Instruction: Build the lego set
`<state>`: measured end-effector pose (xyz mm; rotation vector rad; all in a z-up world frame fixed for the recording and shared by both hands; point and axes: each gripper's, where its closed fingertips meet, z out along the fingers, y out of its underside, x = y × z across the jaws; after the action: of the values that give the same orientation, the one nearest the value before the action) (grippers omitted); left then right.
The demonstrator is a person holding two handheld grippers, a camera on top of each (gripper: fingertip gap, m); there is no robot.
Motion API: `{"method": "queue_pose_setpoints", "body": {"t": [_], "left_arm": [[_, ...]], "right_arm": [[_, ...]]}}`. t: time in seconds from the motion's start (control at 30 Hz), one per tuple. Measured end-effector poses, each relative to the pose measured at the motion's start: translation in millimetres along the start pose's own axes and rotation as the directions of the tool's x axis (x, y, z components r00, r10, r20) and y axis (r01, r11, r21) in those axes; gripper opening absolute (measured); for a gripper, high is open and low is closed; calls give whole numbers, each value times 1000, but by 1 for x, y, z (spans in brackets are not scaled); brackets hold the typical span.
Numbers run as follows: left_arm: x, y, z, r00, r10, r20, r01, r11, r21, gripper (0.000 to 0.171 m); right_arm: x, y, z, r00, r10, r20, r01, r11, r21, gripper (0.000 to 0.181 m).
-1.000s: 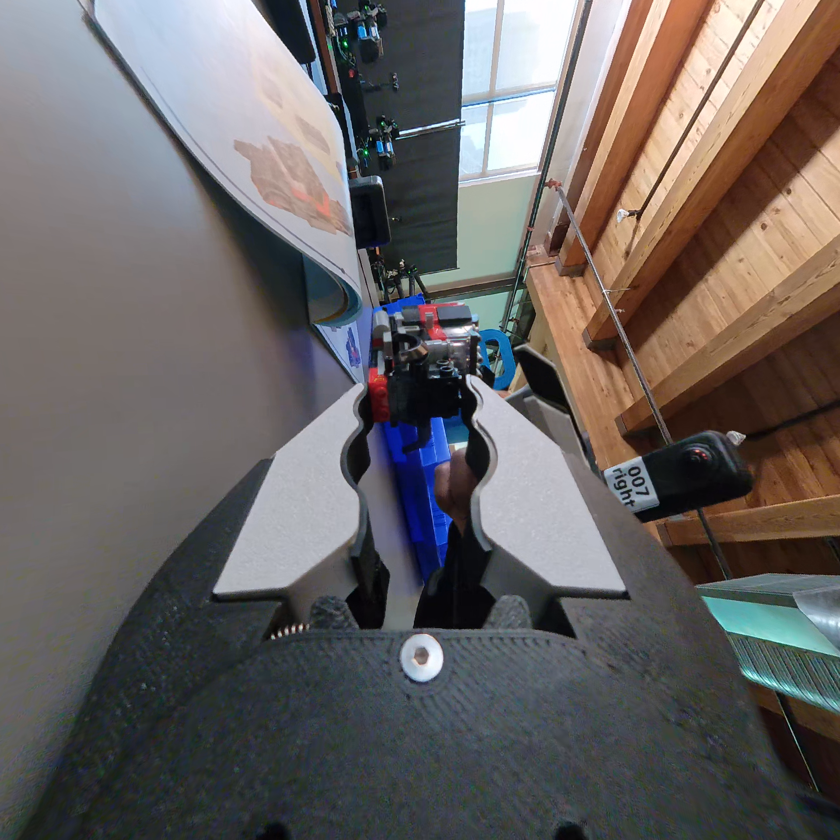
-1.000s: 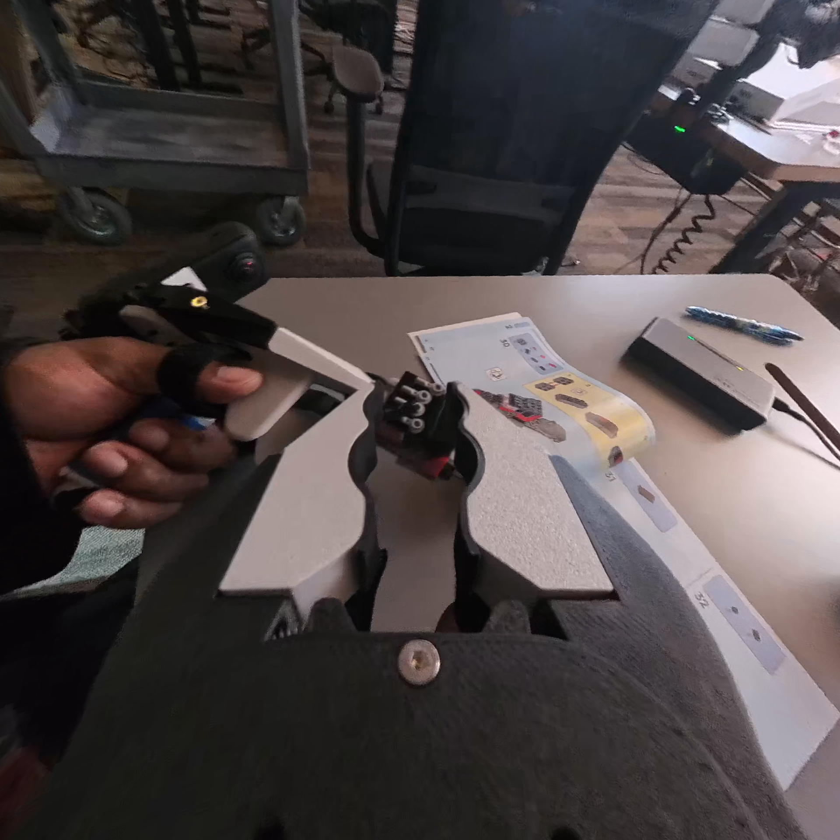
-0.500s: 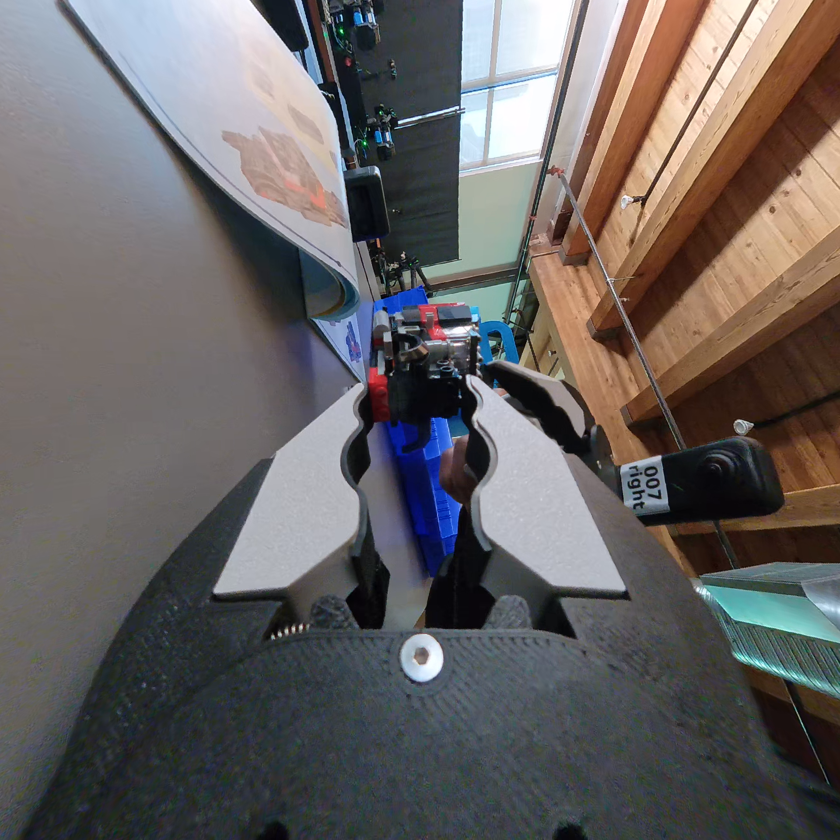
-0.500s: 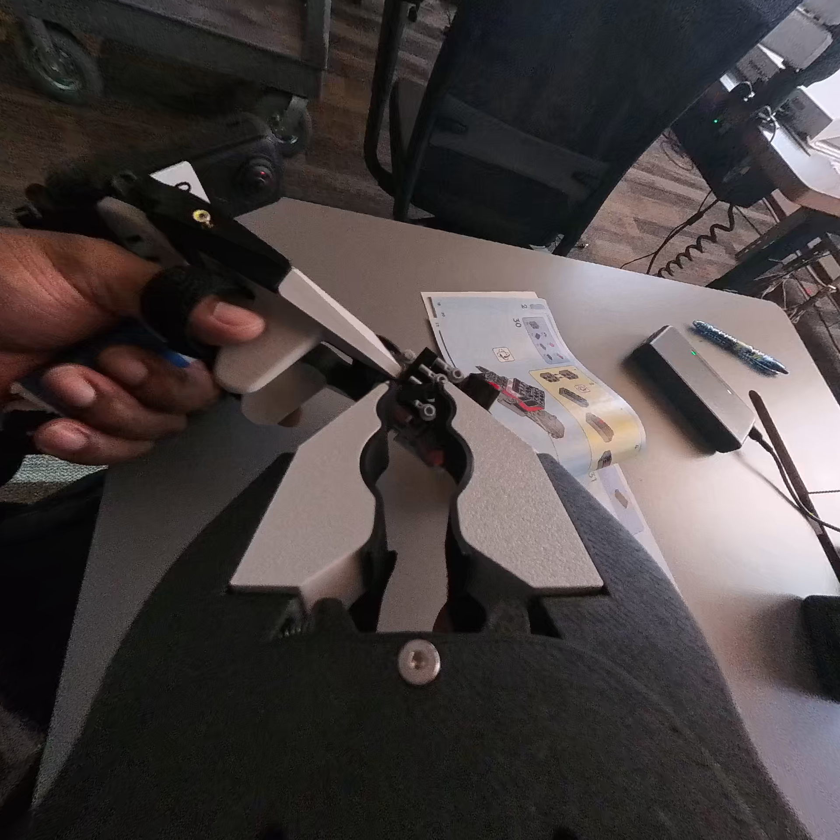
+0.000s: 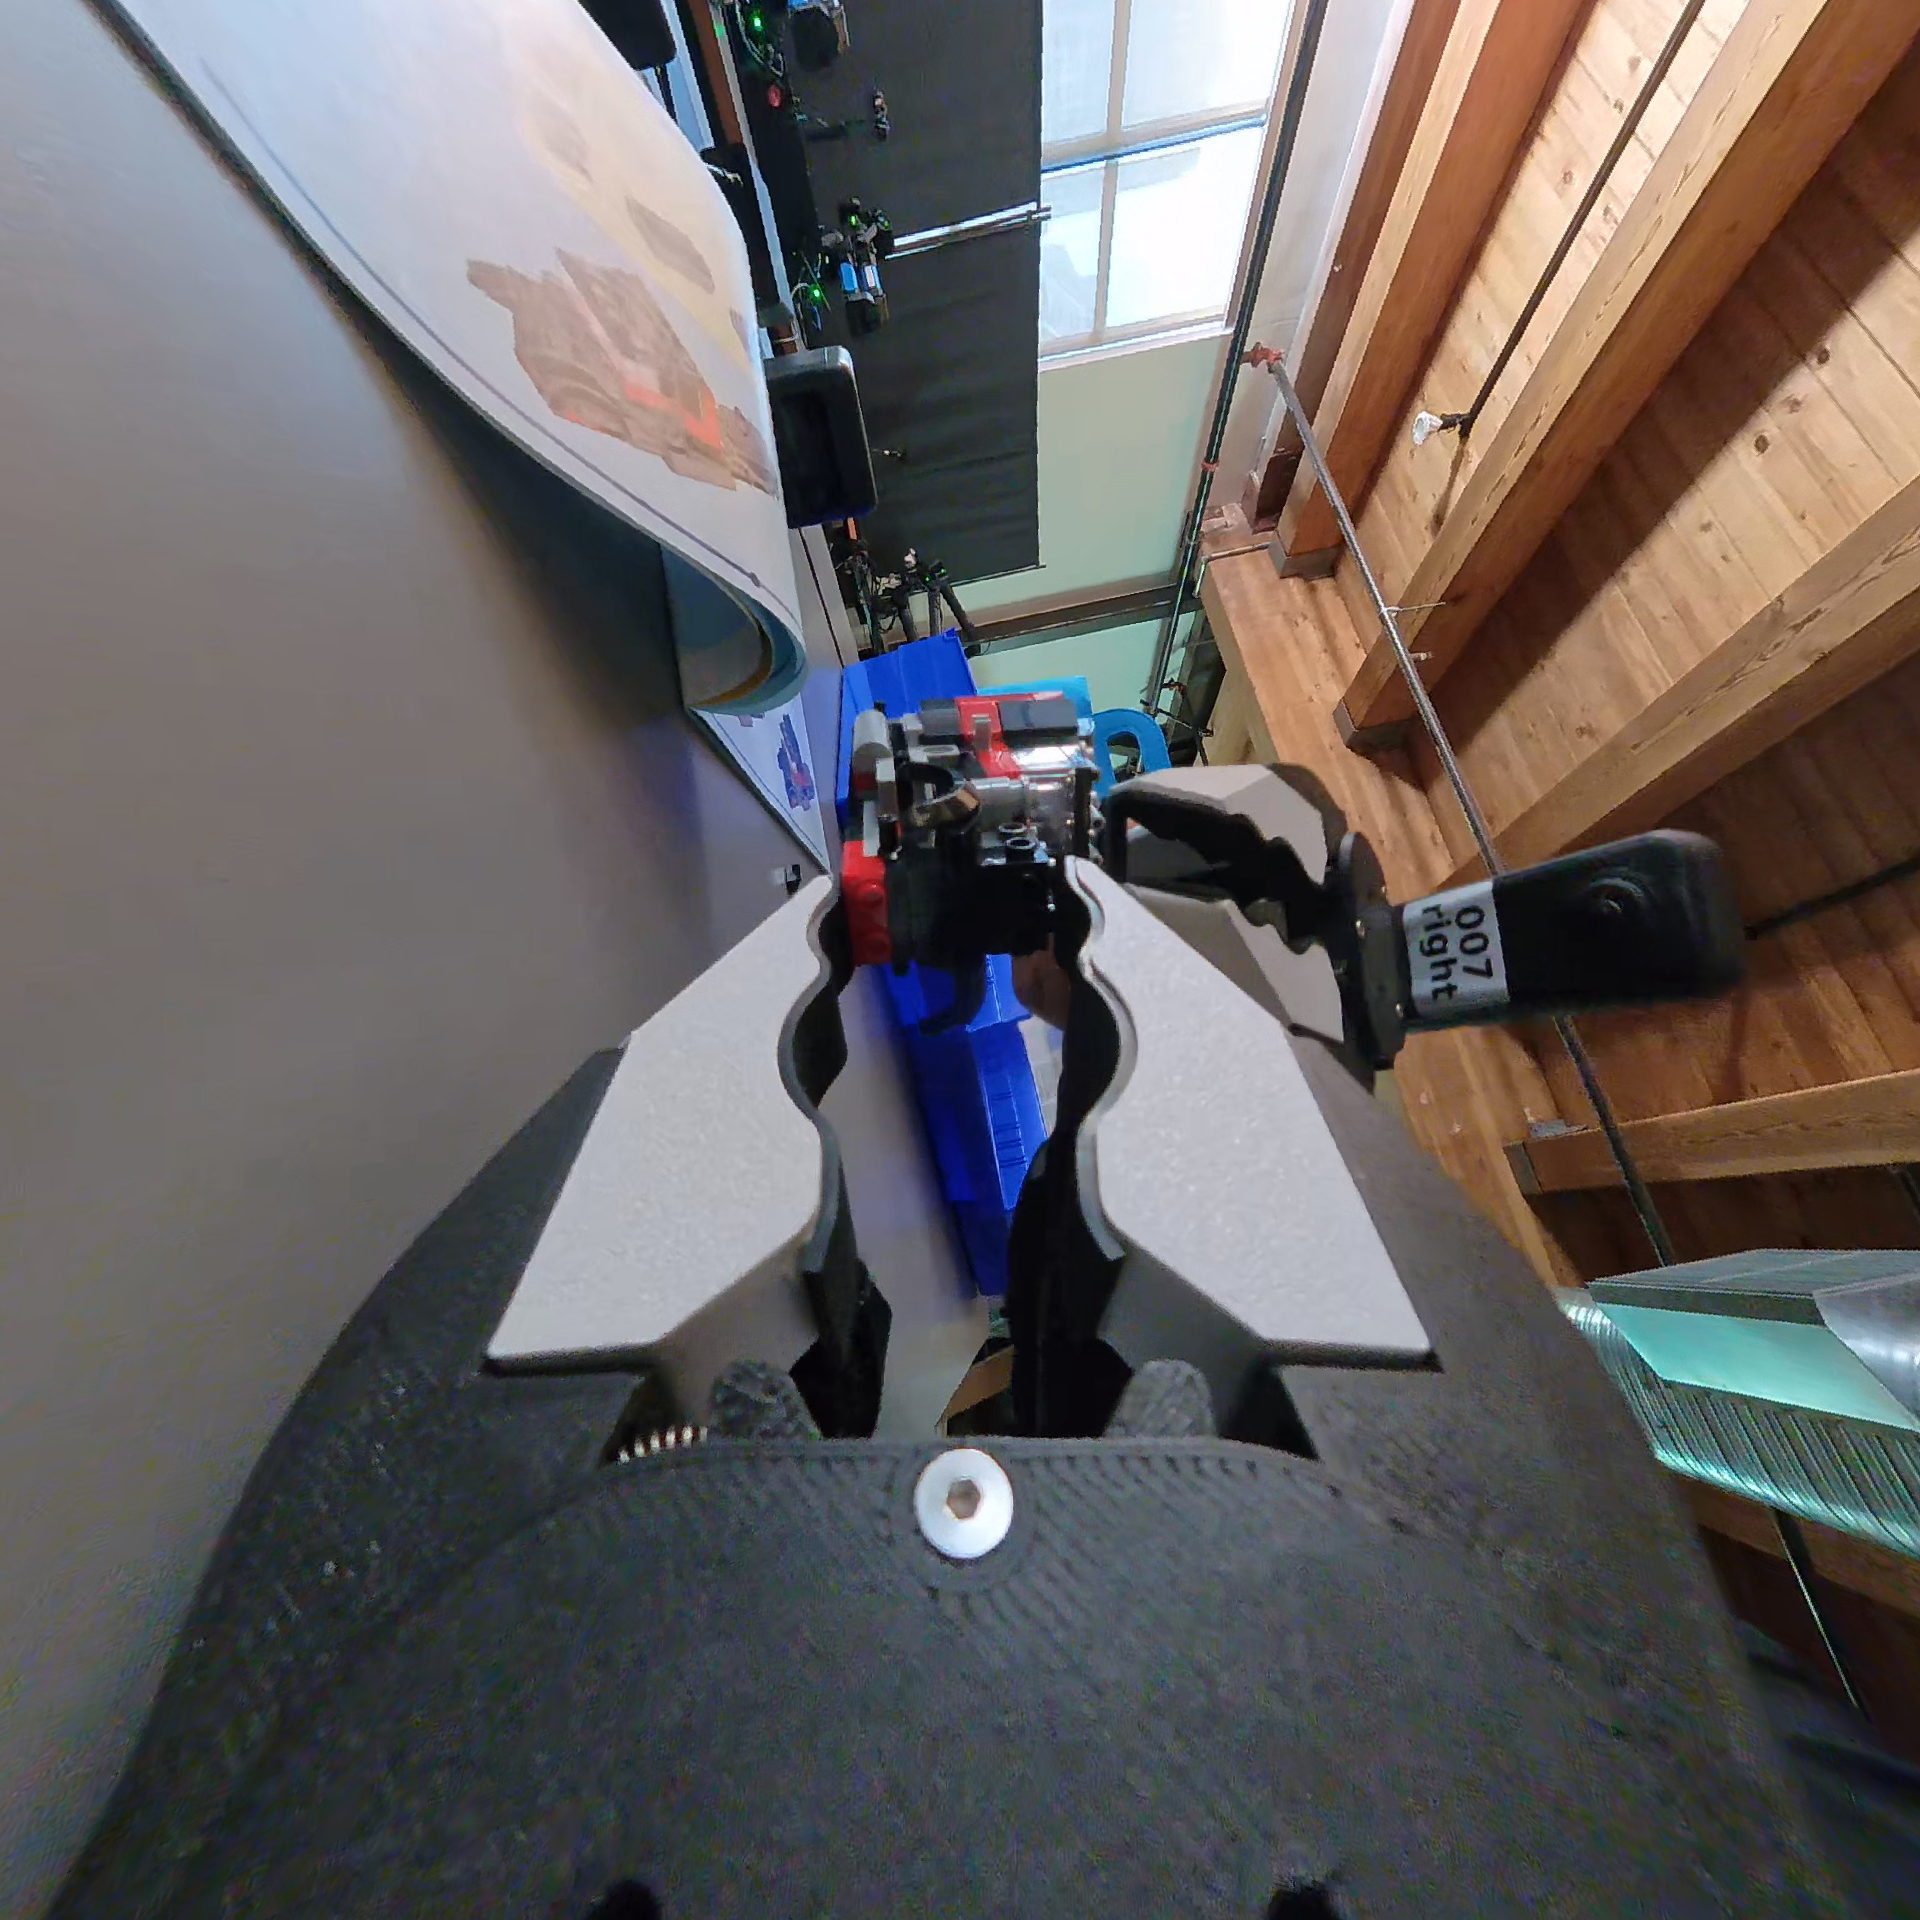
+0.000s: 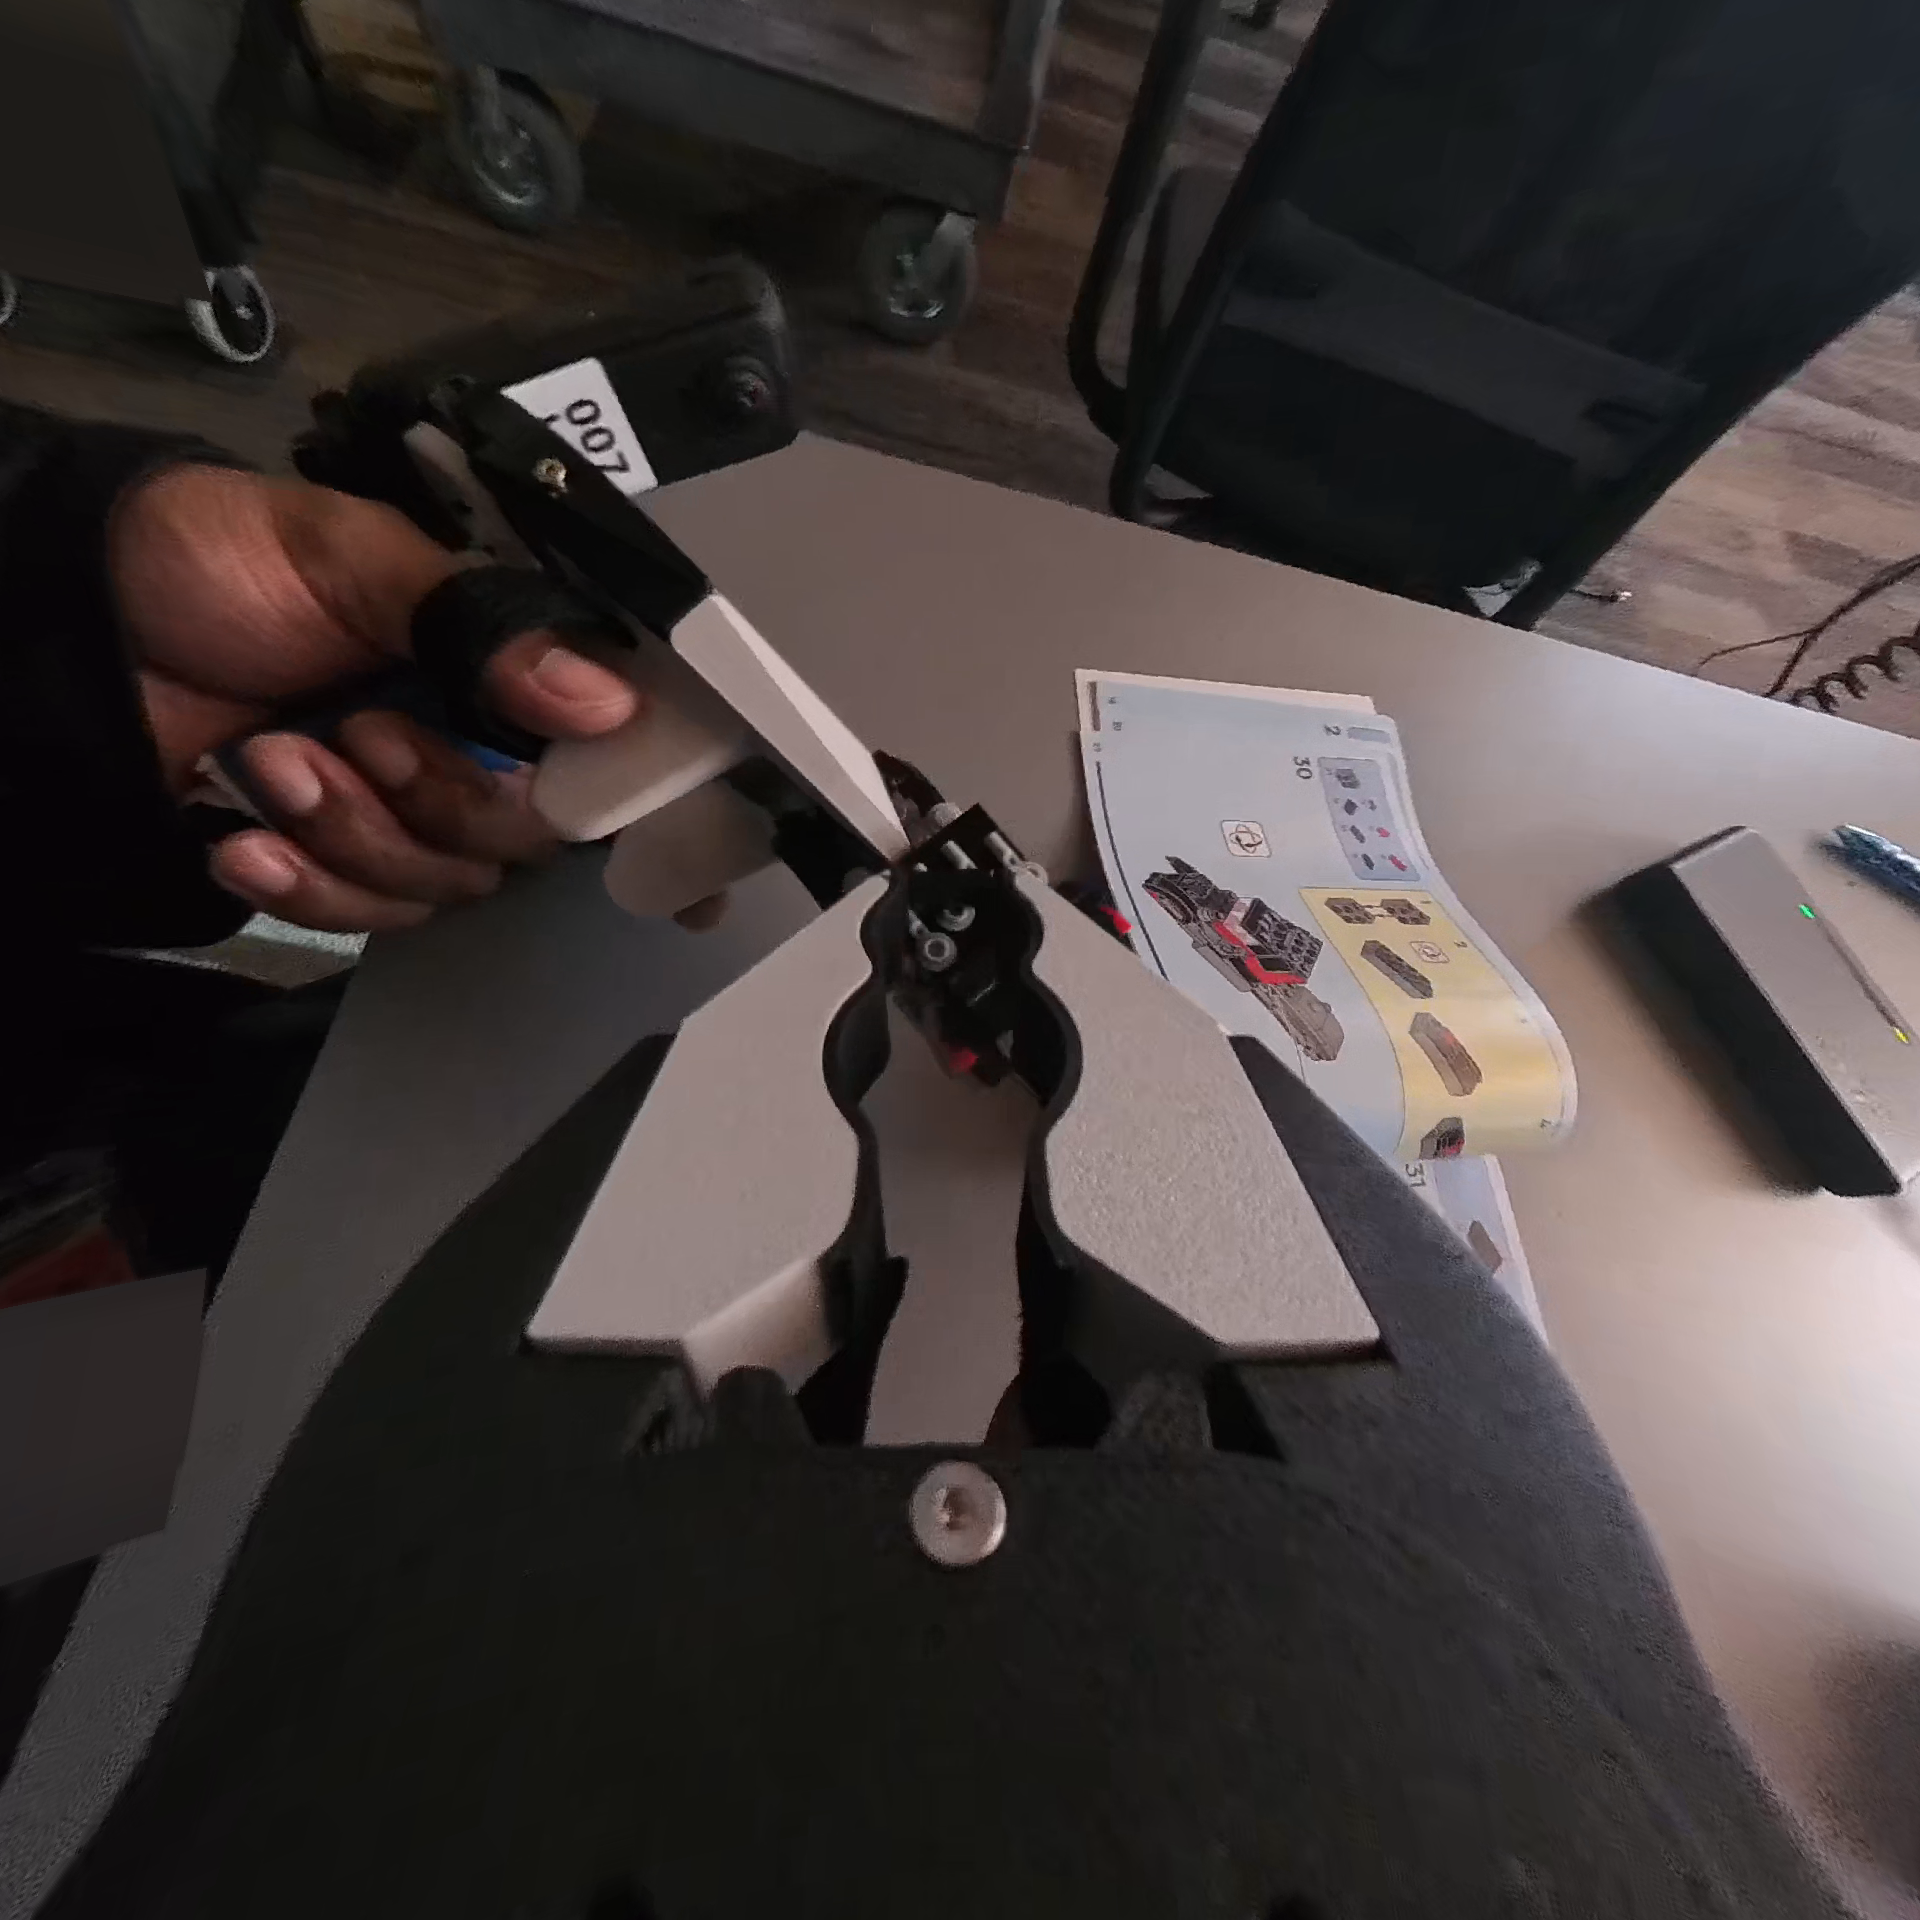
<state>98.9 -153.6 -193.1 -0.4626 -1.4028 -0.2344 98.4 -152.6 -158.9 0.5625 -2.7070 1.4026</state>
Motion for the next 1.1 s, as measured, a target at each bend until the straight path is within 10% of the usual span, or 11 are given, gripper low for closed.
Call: {"method": "queue_pose_setpoints", "body": {"t": [1.1], "left_arm": [[0, 5, 2, 1000, 18, 9, -18, 999, -31, 39]], "right_arm": [[0, 10, -5, 911, -209, 355, 279, 947, -159, 18]]}}
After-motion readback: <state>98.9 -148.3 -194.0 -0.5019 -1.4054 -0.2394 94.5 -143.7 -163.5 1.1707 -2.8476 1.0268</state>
